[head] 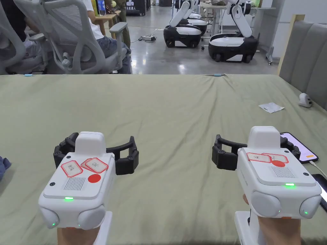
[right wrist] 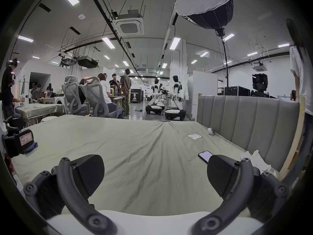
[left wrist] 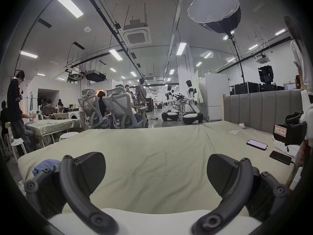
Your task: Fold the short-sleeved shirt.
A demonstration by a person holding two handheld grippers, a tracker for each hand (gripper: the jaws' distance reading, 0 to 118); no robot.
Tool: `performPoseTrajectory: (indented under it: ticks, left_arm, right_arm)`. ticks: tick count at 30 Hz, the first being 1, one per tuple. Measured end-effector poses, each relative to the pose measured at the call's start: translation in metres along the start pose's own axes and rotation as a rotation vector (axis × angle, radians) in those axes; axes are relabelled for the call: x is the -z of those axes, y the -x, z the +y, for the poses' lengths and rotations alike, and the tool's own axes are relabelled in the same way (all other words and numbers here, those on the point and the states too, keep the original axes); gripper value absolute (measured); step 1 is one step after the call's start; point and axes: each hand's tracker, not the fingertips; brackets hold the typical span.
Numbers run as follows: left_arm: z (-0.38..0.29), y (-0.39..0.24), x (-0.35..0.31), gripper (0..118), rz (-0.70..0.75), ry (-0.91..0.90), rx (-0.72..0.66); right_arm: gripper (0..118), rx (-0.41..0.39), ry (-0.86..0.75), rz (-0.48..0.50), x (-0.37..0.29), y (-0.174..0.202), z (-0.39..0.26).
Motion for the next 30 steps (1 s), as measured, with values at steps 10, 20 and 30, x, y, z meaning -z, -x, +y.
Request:
performPoseTrajectory:
  ticks: [10, 20, 30]
  left_arm:
    - [-0.0005, 0.0000, -0.0014, 118, 0.007, -0.004, -0.002]
    - [-0.0016, -0.0020, -0.0017, 118, 0.003, 0.010, 0.005]
    - [-0.0001, -0.0030, -0.0039, 118, 0.001, 0.004, 0.005]
  right_arm:
    - [118, -0.021, -0.025, -0.006, -0.0018, 0.0055, -0.0005]
    - [118, -0.028, -0.017, -0.009, -0.0016, 0.0044, -0.0023]
    - [118, 0.039, 0.070, 0.018, 0.0003, 0.0017, 0.0034]
